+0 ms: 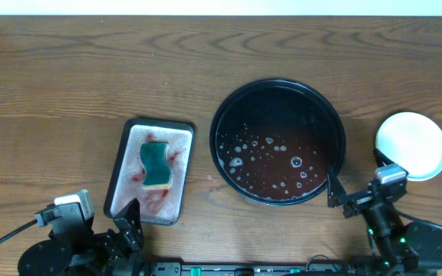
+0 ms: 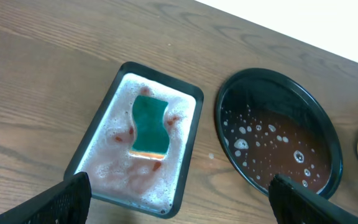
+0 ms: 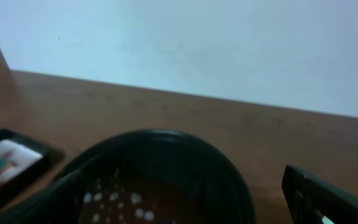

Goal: Clean dirty plates on tray and stack at the side

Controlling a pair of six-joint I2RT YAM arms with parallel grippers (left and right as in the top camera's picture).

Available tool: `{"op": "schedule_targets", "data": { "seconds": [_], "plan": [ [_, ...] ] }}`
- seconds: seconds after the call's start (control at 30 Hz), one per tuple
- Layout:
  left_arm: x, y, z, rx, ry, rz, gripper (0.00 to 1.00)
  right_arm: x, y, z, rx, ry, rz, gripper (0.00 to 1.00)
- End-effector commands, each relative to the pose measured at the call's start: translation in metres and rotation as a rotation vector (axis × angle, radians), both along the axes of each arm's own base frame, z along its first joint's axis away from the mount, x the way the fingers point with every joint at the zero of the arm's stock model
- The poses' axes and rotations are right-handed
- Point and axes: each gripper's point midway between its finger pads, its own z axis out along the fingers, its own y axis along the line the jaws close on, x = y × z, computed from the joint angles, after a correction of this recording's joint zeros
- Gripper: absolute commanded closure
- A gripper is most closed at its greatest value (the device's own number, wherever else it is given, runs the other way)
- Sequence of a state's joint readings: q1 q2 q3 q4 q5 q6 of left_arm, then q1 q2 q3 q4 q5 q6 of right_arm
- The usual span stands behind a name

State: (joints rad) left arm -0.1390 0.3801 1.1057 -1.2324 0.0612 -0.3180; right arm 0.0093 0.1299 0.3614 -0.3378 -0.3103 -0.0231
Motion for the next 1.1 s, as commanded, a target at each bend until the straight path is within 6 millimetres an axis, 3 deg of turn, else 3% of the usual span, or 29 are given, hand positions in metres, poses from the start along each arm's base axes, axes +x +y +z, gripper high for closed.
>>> {"op": "schedule_targets", "data": {
  "seconds": [0.0,0.2,0.4,0.53,1.07],
  "plan": [
    [-0.001,0.001,0.000,-0.009,-0.001,0.011,0.09,0.009,-0.006,-0.022,-0.020,-0.056,-0.032,0.01],
    [-0.001,0.001,0.000,-0.009,-0.001,0.011,0.09,0.020,-0.007,-0.037,-0.019,-0.219,-0.034,0.01],
    [-0.001,0.001,0.000,-0.009,-0.001,0.011,0.08,0.021,-0.007,-0.048,-0.022,-0.174,-0.035,0.01],
    [-0.001,0.001,0.000,-0.009,-0.001,0.011,0.08,0.021,-0.007,-0.075,-0.024,-0.059,-0.034,0.01],
    [0.001,0.002,0.000,0.002,-0.005,0.016,0.08,0.021,-0.007,-0.075,-0.024,-0.058,-0.034,0.01]
  ]
}}
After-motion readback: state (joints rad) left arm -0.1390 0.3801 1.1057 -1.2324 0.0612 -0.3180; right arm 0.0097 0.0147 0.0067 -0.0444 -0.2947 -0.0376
